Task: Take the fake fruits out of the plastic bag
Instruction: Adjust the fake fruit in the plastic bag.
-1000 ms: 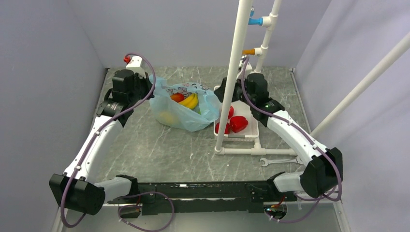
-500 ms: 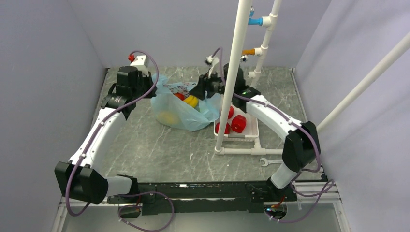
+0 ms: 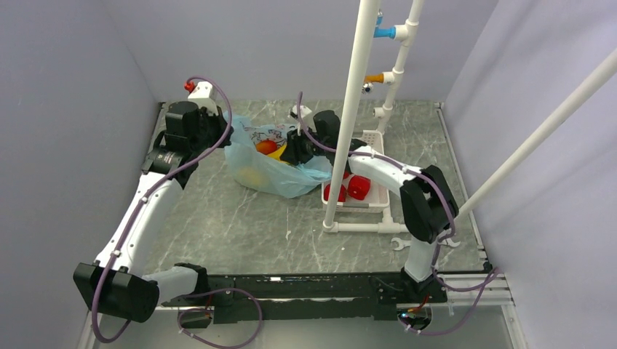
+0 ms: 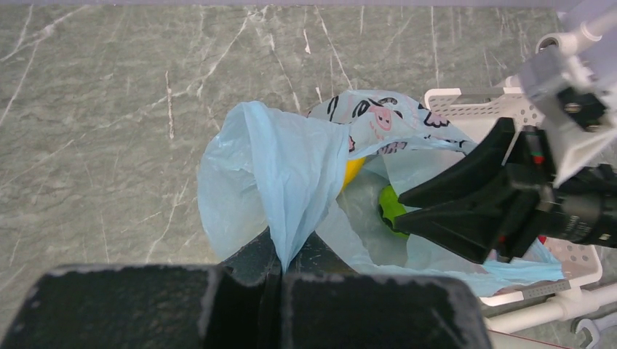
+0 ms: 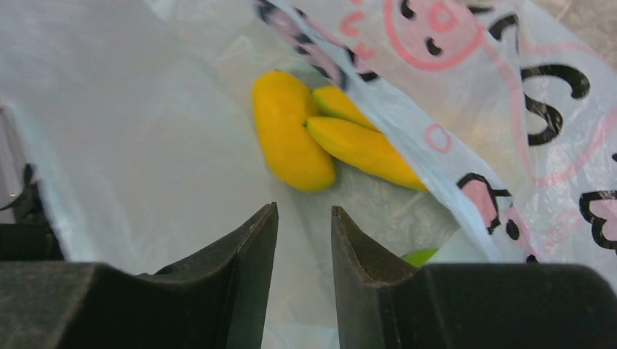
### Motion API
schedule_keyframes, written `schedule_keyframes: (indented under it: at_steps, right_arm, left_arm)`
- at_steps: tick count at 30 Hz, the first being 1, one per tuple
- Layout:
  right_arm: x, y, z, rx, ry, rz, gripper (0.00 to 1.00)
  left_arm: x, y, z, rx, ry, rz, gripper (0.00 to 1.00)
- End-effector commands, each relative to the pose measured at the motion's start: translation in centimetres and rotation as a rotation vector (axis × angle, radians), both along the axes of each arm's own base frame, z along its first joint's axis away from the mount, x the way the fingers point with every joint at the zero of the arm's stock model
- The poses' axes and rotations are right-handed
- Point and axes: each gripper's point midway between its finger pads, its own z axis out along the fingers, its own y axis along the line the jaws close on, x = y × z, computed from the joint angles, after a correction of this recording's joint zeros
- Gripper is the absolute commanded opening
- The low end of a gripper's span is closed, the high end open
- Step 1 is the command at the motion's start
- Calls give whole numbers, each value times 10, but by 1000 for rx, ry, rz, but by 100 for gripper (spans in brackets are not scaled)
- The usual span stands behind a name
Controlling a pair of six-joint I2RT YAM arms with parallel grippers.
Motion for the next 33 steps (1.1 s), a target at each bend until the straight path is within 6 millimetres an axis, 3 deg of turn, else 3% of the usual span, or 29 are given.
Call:
schedule_keyframes:
  at_steps: [1,6,9,13,18,23,29,33]
  right_arm:
    - [21,-3,-5,-59,-58,-57,37]
    - [28,-15,-57,-272,-38,-10,48]
    - [35,-27,-77,-405,-27,-32,60]
    - [45,-47,-87,-562,-72,-115,77]
    - [39,-66,-90,-710,-121,-132,94]
    - [29,-79,-94,-811,-124,-102,99]
    - [18,-99,-124,-966,-88,-101,99]
    - [15,-97,-130,-972,-78,-106,97]
  left_arm:
    - [-3,-3,25,-26,-82,-21,0]
    - [-2,-6,24,-34,-70,-32,0]
    - [0,-4,21,-32,-62,-21,0]
    - [0,-1,22,-32,-63,-10,0]
    - [3,1,17,-40,-48,-6,0]
    - [4,9,18,-36,-54,27,0]
    - [4,13,19,-26,-63,48,0]
    - [5,14,17,-23,-60,53,0]
